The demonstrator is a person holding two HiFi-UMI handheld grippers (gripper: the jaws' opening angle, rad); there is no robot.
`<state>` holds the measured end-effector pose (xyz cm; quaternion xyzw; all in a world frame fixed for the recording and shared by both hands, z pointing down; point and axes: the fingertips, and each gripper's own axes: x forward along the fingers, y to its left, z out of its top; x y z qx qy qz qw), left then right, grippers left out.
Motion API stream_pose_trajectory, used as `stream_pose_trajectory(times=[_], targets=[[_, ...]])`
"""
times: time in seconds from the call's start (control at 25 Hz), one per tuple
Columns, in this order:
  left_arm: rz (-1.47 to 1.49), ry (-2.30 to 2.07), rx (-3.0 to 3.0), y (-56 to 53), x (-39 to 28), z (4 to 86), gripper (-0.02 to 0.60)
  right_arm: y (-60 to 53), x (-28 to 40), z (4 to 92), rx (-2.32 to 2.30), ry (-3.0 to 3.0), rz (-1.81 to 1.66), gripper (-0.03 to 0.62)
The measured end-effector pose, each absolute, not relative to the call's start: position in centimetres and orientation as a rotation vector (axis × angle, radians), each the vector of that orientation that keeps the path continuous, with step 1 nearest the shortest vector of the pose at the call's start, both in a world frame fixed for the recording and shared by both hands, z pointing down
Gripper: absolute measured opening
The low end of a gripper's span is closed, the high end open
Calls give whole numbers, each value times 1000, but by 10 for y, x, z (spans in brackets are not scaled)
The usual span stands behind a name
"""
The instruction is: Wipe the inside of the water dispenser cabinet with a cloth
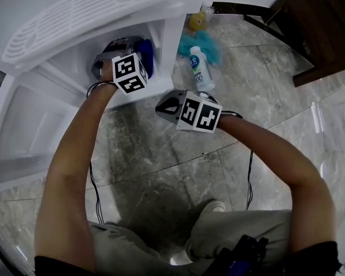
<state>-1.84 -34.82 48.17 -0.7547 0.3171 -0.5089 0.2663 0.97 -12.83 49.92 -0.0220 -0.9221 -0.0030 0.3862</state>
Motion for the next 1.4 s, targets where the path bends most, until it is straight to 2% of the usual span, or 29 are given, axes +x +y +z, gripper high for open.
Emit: stream_pose_trajectory(times=[0.36,0.72,0.8,0.92,1.2,1.4], targets=[[-1430,1026,-2076,-381,-32,483,98,-116,20,507,-99,-2289,-57,-3],[-1363,1092,-2240,-348,-24,454,101,-105,23,508,-172,-2193,-171,-3],[-1231,1208,-2314,-344,-24,430,100,-99,16,506,-205,-2178,-198,-3],[-877,1475,-2463,-336,-29,384,101,-91,0,502,-255,-2161,-245,-3],[-210,1789,-2543,-320,-45,316,101,-82,-29,481,-287,-2188,-304,-3],[106,1752,-2510,-324,-32,278,100,-79,-21,488,-302,-2172,-295,-3]])
